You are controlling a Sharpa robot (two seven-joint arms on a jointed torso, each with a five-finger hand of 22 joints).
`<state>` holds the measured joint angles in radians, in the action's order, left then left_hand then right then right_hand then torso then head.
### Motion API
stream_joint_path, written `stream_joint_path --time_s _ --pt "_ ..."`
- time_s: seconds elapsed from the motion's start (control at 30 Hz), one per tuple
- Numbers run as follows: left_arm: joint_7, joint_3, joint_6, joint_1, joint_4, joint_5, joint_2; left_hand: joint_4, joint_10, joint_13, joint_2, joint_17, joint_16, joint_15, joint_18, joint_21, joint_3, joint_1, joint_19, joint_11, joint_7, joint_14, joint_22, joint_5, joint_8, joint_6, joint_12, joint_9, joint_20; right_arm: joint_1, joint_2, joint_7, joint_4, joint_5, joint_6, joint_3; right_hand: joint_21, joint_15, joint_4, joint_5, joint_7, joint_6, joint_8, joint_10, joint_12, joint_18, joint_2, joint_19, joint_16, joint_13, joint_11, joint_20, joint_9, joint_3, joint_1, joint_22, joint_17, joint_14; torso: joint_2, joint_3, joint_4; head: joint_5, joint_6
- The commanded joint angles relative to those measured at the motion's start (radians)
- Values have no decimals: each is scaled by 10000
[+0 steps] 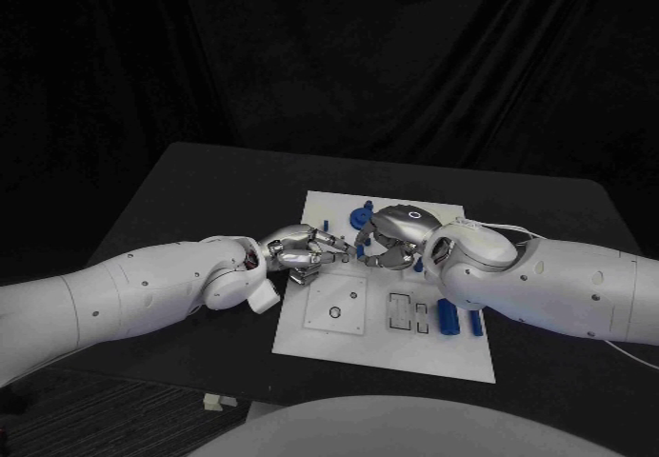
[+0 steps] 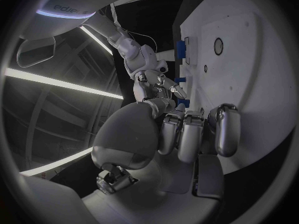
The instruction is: Assemble the parts on the task board
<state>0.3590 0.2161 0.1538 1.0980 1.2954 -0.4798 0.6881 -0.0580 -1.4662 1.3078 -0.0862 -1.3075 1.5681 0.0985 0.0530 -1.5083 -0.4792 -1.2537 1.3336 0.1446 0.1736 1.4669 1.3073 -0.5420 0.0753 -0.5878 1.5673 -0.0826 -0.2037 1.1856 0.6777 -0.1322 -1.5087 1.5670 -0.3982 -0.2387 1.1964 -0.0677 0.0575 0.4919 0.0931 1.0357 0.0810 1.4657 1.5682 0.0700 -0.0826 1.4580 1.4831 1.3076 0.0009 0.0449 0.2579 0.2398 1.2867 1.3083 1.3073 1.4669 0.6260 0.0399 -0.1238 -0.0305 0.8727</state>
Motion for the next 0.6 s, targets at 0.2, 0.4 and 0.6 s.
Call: stream_joint_path --time_s 0.2,0.4,0.6 --pt "69 -13 237 -11 37 40 -49 -17 -1046 2630 -4 -2633 27 82 -64 42 -65 52 -22 66 519 1039 1343 -32 -3 5 35 9 -79 -7 -33 -80 -22 22 -5 10 -39 78 -21 236 -1 73 -43 1051 26 30 3 -42 -53 2632 59 34 3 91 101 1662 1721 817 4 -1 -7 2 -1" --pt "65 -13 239 -14 33 40 -47 -17 -1046 2630 -4 -2633 27 82 -64 42 -65 52 -22 66 519 1039 1343 -32 -3 5 35 9 -79 -7 -28 -105 -18 22 50 9 -41 76 -72 424 -1 87 -54 1051 26 32 -2 -44 -55 2632 57 34 -10 157 165 1661 1718 817 11 3 -9 3 -1" --pt "64 -13 223 -15 36 40 -5 -20 -1046 2630 -2 -2633 27 89 -59 50 -67 59 -46 72 524 1039 1332 -21 -16 28 35 23 -88 -8 -20 -162 34 22 238 7 -34 76 -77 440 0 88 -55 1051 26 30 -1 -42 -55 2632 57 34 -12 164 171 1663 1718 817 4 5 -17 -7 -1"
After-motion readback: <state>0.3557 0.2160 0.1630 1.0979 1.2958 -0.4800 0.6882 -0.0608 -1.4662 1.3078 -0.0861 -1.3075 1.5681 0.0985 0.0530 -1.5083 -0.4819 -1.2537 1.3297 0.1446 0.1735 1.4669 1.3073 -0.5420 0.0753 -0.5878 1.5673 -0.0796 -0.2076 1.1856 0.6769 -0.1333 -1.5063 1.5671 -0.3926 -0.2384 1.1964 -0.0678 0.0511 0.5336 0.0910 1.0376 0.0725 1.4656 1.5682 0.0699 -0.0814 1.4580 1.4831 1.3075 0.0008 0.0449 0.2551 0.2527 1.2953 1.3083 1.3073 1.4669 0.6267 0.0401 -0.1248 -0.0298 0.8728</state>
